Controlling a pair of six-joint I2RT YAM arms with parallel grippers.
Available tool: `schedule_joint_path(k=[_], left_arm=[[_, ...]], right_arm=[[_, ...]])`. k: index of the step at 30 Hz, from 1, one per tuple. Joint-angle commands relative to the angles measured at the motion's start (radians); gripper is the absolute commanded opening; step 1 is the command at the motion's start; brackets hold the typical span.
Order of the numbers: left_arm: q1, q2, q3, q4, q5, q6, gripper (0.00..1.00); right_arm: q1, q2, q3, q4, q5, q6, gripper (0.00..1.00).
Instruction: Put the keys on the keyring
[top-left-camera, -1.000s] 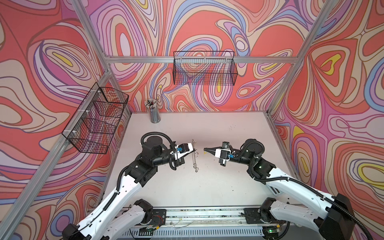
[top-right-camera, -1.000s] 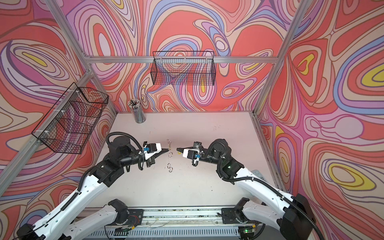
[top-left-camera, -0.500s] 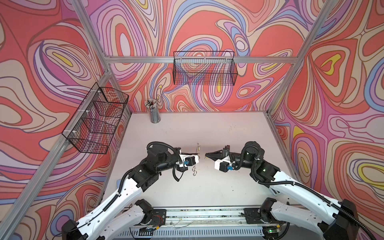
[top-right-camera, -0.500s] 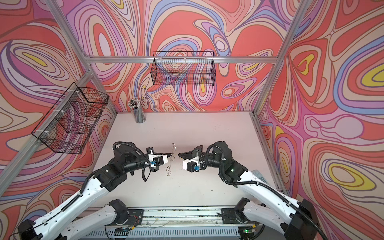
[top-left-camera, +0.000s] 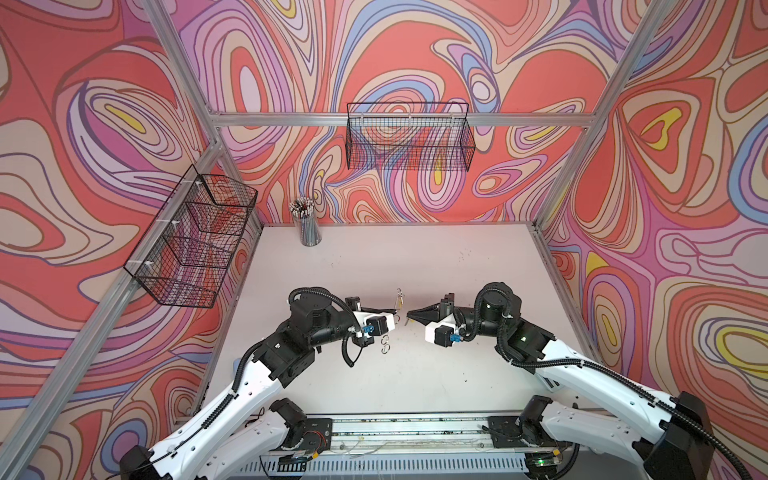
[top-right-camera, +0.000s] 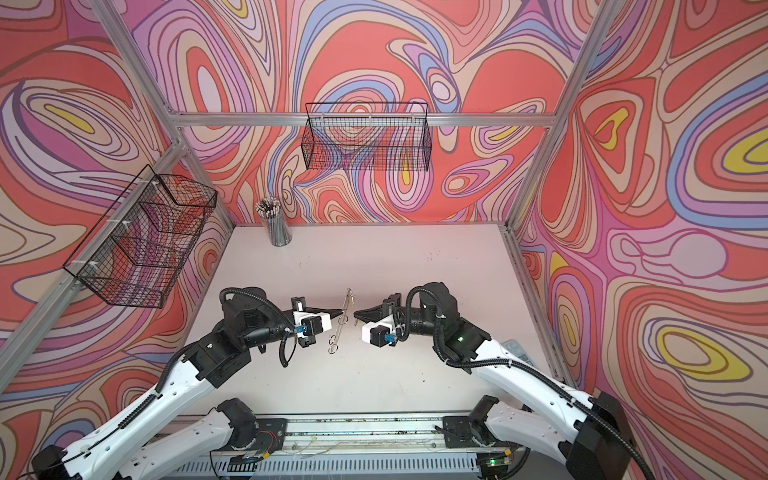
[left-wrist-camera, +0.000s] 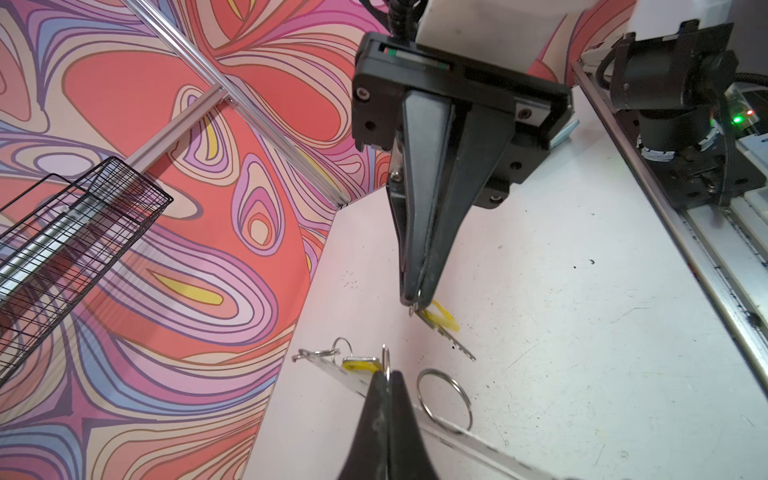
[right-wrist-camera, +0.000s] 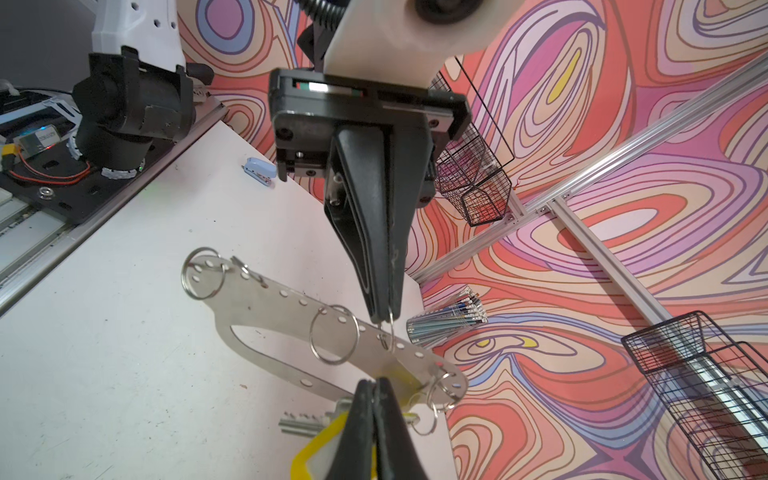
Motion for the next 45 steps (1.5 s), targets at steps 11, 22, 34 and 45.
schedule_joint_path(k=[11,22,34,45], left_arm=[[-0.010,0.004,0.001,0.026,0.043,-0.022,0.00],[-0.011,0.003,-0.002,0.028,0.039,-0.019,0.00],[-0.011,0.006,0.000,0.028,0.037,-0.022,0.00],[-0.011,0.010,0.001,0.027,0.036,-0.025,0.00]], right_arm=[[0.009,0.008,0.045,0.020,-0.026,0.004,0.00],[0.022,0.035,0.071,0.006,-0.036,-0.009,0.00],[0.026,0.034,0.078,-0.040,-0.034,-0.038,0.00],[0.034,0.038,0.082,-0.070,-0.028,-0.070,0.00]])
